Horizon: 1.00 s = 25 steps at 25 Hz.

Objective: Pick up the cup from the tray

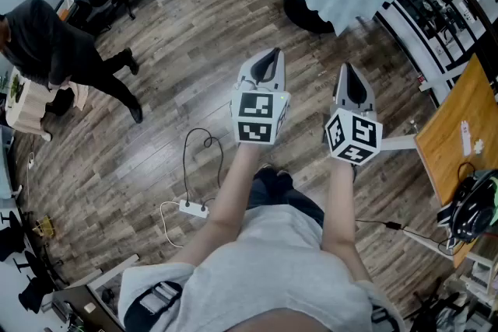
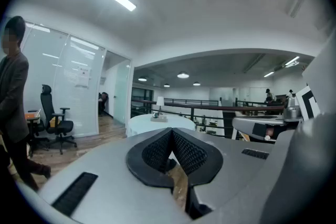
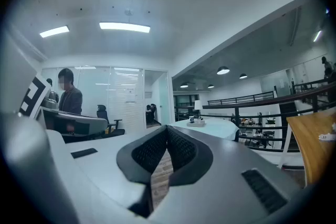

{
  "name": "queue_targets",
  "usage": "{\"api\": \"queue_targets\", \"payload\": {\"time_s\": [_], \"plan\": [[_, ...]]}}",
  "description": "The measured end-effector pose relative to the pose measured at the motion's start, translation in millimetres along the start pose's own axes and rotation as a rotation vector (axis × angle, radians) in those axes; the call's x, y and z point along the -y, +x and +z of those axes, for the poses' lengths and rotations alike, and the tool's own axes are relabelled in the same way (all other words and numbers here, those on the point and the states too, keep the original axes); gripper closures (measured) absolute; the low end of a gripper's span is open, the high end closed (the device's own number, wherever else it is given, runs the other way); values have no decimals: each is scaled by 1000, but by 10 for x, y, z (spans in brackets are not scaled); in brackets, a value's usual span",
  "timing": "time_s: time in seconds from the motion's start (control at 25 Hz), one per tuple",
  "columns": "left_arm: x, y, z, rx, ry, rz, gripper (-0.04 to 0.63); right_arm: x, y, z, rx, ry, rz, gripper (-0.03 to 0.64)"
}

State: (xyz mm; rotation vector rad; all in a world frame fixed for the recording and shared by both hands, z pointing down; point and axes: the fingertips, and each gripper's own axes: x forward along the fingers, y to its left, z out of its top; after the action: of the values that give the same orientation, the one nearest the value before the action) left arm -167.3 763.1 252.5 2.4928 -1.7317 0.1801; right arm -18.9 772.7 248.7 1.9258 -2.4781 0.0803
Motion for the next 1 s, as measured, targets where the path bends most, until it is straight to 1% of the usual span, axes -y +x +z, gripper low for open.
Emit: {"api": "queue_targets", "payload": {"time_s": [0.44,0.68,0.84,1.0], "plan": [[10,-38,31,10,2,9,591,-18,-37,25,5,-6,8,609],[12,-29,16,5,3,5,591,-25,-45,48,18,25,15,609],[98,25,-12,-3,-4,-9,591,54,-76,36,19,32,12,609],[246,137,-4,1,-12,-21,591,251,-109,14,16,36,1,609]]}}
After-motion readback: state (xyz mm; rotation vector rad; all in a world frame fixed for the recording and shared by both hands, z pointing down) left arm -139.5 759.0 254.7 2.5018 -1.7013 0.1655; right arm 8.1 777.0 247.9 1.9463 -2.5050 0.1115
